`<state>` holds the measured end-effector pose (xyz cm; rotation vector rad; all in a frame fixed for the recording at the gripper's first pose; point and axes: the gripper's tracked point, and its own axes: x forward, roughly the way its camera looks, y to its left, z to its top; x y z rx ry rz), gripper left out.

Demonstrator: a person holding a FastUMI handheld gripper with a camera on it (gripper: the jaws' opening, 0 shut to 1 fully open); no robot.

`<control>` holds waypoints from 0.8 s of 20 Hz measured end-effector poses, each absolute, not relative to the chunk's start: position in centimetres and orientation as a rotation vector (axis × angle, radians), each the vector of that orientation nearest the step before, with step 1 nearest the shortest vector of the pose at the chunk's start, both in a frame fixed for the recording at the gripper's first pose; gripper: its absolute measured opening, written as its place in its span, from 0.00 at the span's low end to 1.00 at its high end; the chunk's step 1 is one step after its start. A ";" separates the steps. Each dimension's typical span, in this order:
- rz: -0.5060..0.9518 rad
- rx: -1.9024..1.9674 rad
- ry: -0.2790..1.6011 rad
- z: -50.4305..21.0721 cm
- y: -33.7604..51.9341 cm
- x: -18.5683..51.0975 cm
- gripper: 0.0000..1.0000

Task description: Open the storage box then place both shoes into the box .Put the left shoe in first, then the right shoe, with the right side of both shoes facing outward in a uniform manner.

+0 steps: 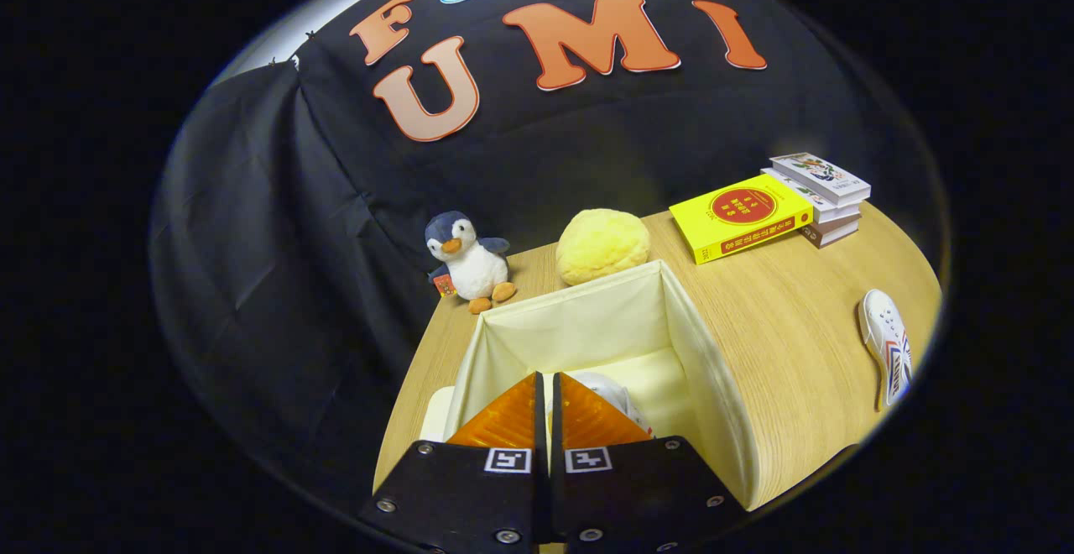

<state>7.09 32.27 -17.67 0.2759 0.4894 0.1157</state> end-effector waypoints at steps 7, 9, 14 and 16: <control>0.052 0.281 0.446 -15.8 25.2 6.3 0.24; 0.000 0.261 0.446 -15.9 21.3 5.9 0.37; -0.111 0.237 0.451 -16.3 11.9 4.4 0.67; -0.154 0.218 0.465 -17.0 8.0 3.6 0.83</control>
